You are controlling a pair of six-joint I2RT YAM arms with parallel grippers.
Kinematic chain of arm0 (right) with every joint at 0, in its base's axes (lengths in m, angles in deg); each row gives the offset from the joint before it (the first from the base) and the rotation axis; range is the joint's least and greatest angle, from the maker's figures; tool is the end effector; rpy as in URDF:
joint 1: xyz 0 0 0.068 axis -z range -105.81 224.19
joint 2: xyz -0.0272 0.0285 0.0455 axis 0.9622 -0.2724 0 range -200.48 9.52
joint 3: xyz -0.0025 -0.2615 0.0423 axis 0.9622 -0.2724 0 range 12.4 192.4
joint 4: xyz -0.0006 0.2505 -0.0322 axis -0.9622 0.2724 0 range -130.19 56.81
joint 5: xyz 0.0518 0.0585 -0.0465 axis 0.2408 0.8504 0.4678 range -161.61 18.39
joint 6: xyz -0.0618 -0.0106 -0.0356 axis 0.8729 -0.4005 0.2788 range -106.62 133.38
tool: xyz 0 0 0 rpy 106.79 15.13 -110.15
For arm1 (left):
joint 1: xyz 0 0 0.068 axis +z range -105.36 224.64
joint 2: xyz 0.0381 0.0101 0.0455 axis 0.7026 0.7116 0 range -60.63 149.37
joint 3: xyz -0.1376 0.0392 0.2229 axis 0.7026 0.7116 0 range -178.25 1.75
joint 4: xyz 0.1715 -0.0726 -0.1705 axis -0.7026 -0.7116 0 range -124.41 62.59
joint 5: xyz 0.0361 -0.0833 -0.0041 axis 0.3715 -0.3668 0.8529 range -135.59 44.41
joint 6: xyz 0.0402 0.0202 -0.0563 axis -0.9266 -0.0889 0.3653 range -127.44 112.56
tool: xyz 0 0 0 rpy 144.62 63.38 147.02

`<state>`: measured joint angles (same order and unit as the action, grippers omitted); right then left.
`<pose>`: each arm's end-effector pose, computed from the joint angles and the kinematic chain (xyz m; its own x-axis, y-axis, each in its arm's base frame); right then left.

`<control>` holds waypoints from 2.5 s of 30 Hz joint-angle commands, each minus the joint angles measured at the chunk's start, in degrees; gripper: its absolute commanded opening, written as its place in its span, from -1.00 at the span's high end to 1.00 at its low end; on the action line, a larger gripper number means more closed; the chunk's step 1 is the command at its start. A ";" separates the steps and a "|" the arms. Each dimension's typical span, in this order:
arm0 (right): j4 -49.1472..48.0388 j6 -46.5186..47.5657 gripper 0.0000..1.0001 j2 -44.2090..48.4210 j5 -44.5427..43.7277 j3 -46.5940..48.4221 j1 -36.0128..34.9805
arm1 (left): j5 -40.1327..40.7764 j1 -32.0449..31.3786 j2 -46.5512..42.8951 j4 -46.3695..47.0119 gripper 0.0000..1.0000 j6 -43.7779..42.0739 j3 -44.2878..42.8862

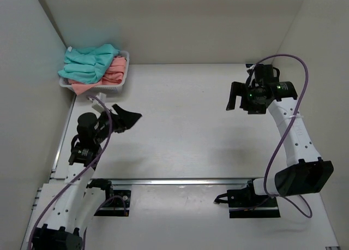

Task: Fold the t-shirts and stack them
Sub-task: Grab the tshirt from the pile

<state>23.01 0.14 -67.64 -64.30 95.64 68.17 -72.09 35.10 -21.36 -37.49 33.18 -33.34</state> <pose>0.2609 0.0352 0.3357 -0.8525 0.1386 -0.5040 0.0232 0.9733 0.2283 0.1776 -0.0567 0.2867 -0.5586 -0.4969 -0.6642 0.2782 0.6421 -0.7144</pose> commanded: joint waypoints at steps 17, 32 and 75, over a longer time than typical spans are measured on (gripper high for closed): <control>-5.98 -0.39 -0.99 -7.91 7.80 13.00 2.76 | 41.52 7.69 70.75 -11.60 0.51 -20.22 -81.38; -11.79 -6.18 -0.98 -18.17 11.77 14.38 12.35 | 33.75 18.32 88.41 -16.80 0.05 -4.96 -87.32; -17.40 -1.88 0.00 15.73 13.68 -5.10 8.57 | 26.86 -5.05 35.09 -13.05 1.00 1.57 -52.20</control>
<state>6.99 -0.45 -51.14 -53.09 93.04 76.47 -41.23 29.44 10.61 -50.96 30.41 -93.49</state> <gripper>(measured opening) 0.499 0.034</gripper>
